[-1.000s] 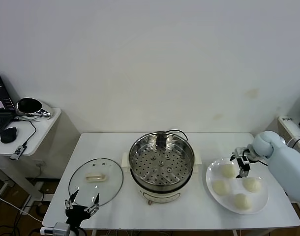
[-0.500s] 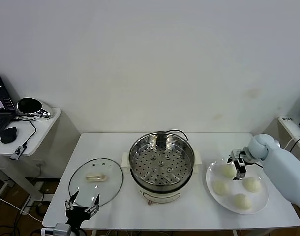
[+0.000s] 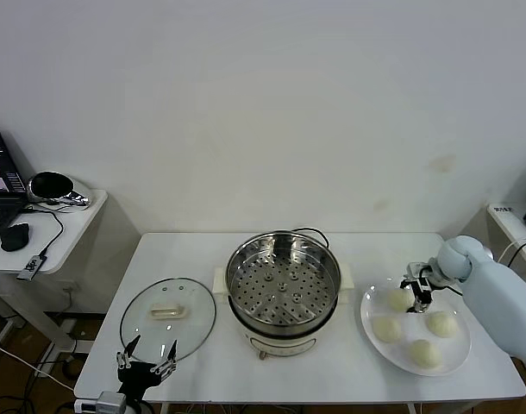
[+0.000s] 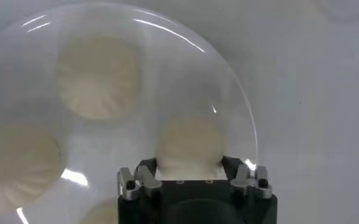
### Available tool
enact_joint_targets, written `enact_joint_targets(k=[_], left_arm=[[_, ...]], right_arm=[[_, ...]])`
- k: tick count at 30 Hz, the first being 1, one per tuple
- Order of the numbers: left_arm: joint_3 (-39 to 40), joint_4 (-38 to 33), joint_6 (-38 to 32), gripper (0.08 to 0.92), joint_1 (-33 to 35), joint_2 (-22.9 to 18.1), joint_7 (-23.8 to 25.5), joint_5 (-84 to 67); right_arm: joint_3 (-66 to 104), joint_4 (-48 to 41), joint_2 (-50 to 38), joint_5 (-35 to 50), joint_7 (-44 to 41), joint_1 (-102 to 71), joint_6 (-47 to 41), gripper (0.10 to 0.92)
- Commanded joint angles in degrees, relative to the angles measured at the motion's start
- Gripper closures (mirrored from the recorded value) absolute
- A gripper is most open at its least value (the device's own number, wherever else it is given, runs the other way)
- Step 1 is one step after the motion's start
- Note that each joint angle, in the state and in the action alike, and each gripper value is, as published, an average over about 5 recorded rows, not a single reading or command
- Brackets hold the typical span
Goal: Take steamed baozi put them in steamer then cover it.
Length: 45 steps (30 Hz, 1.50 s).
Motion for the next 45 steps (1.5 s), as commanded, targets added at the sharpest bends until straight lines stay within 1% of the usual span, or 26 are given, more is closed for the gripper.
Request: enact_joint_targets(k=[1, 9, 13, 18, 21, 24, 28, 31, 36, 39, 41, 45], left_arm=[[0.1, -0.1, 0.0, 0.177, 0.1, 0.0, -0.1, 0.0], [0.5, -0.1, 0.0, 0.177, 0.0, 0.1, -0.5, 0.0], [0.6, -0.3, 0.0, 0.177, 0.0, 0.1, -0.5, 0.0], [0.8, 0.2, -0.4, 0.177, -0.3, 0.2, -1.0, 0.1], [0.9, 0.6, -0.7, 0.177, -0.5, 0.3, -1.5, 0.2], [0.9, 0.2, -0.8, 0.177, -0.3, 0.6, -1.7, 0.2], [0.4, -0.5, -0.8, 0.177, -0.2, 1.0, -1.8, -0.3], [0.1, 0.0, -0.8, 0.177, -0.5, 1.4, -2.1, -1.1], [-0.2, 0.9, -0.7, 0.177, -1.2, 1.6, -2.5, -1.8], [-0.3, 0.5, -0.6, 0.177, -1.3, 1.6, -2.5, -2.0], [-0.5, 0.2, -0.6, 0.177, -1.2, 1.5, -2.5, -2.1], [-0.9, -0.3, -0.5, 0.177, -0.7, 1.2, -2.6, -2.4]], right_arm=[[0.2, 0.4, -0.4, 1.3, 0.2, 0.0, 0.1, 0.425], [1.4, 2.7, -2.9, 4.1, -0.6, 1.1, 0.4, 0.470], [-0.7, 5.4, -5.5, 8.5, -2.1, 4.7, -0.2, 0.473], [-9.4, 9.2, -7.6, 16.7, -6.0, 17.9, -1.3, 0.474], [-15.8, 9.5, -5.3, 21.9, -8.0, 28.3, -2.3, 0.474], [-22.5, 8.1, -0.9, 26.3, -9.4, 37.0, -3.0, 0.470], [-27.1, 2.9, 6.5, 27.3, -11.4, 43.9, -2.1, 0.466], [-27.5, -2.8, 13.1, 27.5, -12.7, 46.9, 2.1, 0.466], [-29.3, -9.5, 22.4, 29.8, -14.2, 48.6, 17.1, 0.467], [-31.6, -9.7, 25.1, 30.0, -15.2, 48.8, 26.3, 0.465], [-31.8, -8.2, 26.0, 27.8, -15.7, 47.9, 31.2, 0.465], [-32.8, -3.3, 26.1, 22.4, -16.0, 45.6, 37.0, 0.461]])
